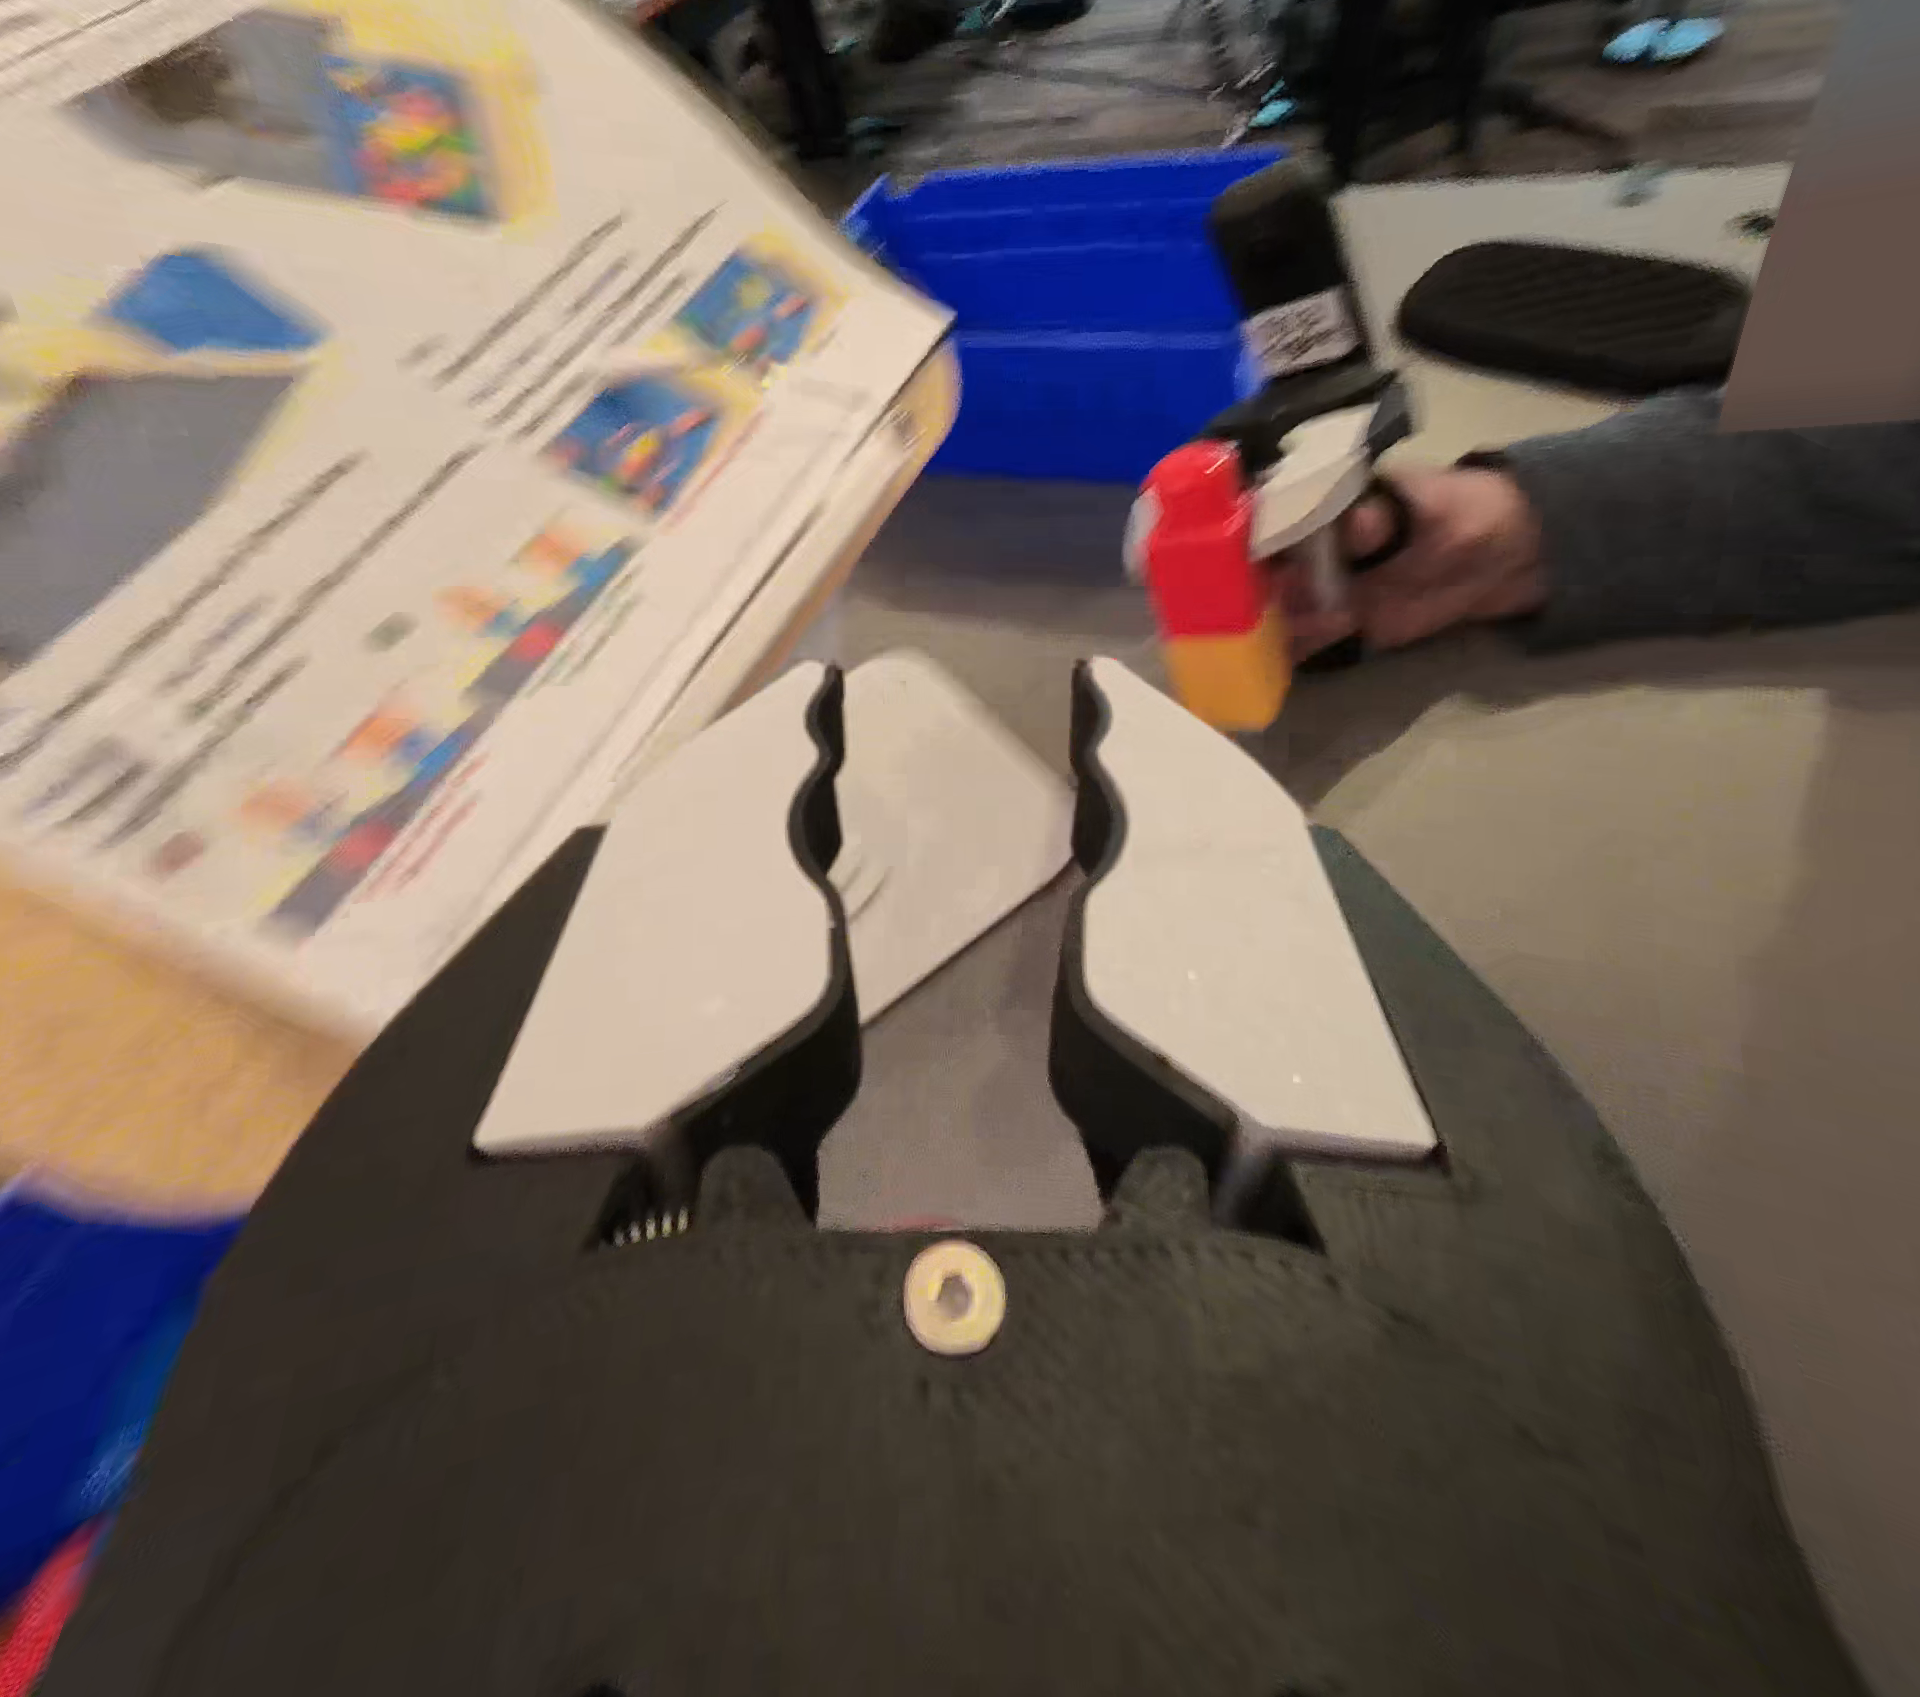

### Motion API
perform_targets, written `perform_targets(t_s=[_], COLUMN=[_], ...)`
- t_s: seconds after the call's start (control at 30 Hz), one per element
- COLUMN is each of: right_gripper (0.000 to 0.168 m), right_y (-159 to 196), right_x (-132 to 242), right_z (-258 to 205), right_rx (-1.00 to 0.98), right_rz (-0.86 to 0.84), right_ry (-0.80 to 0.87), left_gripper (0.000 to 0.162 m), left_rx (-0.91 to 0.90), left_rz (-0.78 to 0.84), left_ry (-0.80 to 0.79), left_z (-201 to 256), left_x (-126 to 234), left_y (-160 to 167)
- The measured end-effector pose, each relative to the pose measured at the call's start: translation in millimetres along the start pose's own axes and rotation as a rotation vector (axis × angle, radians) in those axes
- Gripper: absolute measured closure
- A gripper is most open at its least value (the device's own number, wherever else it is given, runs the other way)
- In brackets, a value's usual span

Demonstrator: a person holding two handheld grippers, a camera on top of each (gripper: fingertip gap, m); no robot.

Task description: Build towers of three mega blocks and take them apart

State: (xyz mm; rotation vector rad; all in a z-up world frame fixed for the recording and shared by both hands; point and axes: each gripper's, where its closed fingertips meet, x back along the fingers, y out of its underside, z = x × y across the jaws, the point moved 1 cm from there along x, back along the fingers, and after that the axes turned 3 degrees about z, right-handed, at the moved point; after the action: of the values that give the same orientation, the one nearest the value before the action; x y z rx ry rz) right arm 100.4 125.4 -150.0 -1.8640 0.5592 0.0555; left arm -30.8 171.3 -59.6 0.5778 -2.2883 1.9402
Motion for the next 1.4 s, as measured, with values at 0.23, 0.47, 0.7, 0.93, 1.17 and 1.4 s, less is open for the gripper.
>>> perform_targets(t_s=[0.23,0.47,0.7,0.93,1.17,1.4], right_gripper=[0.132,0.132,0.132,0.132,0.132,0.132], right_y=[3,4,4,3,2,3], right_x=[-2,-3,-2,-2,-1,-2], right_z=[0,-1,-2,-2,-2,-3], right_rx=[-0.003,-0.005,-0.011,-0.016,-0.022,-0.020], right_rz=[-0.019,-0.026,-0.022,-0.020,-0.013,-0.017], right_ry=[-0.009,-0.017,-0.026,-0.033,-0.039,-0.041], left_gripper=[0.122,0.122,0.115,0.106,0.109,0.116], left_rx=[0.042,0.011,-0.224,-0.347,-0.382,-0.338], left_rz=[-0.528,-0.756,-1.001,-1.141,-1.226,-1.277], left_ry=[-0.251,-0.354,-0.176,-0.054,0.057,0.052], left_z=[-105,-160,-189,-220,-220,-219], left_x=[108,137,123,120,112,109], left_y=[107,170,222,263,296,301])
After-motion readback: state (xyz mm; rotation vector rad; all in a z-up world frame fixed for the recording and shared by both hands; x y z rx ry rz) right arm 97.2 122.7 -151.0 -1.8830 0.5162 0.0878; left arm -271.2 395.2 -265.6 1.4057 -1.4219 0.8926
